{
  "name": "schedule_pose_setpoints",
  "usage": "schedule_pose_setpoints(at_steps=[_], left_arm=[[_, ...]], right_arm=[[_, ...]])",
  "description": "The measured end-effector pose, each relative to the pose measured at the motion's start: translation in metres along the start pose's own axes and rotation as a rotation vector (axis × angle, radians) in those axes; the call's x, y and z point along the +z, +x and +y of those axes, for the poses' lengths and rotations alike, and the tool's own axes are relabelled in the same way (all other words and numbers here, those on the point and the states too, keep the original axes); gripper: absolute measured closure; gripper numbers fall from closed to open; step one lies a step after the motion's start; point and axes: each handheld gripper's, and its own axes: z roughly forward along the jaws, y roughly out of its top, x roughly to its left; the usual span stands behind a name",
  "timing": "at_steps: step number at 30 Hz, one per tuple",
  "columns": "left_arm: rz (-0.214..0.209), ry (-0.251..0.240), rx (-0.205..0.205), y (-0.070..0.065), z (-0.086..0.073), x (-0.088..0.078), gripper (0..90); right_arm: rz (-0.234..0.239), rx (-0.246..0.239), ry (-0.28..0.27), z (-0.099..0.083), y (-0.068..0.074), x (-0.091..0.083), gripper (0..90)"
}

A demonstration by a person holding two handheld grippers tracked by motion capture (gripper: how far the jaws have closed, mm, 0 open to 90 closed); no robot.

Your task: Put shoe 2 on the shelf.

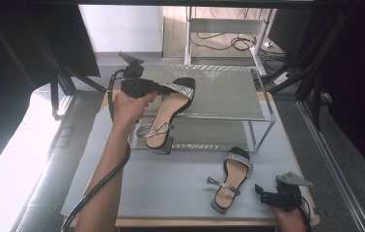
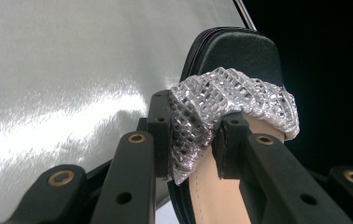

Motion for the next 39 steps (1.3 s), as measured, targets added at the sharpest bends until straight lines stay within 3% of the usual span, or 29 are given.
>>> schedule_pose_setpoints(at_steps=[17,22,31,39], left_arm=[[0.030,-0.025,-0.041,0.010,0.026,0.012,71.9],[0.058,-0.034,-0.055,0.015,0.036,0.018,71.9],[0.069,-0.058,-0.100,0.022,0.051,0.025,71.9],[0.089,-0.077,-0.159,0.038,0.063,0.034,71.8]], right_arm=[[0.000,-0.002,0.001,0.000,0.000,0.000,9.4],[0.000,-0.003,0.001,0.000,0.000,0.000,9.4],[0.000,0.000,0.000,0.000,0.000,0.000,9.4],[0.001,-0.001,0.000,0.000,0.000,0.000,9.4]])
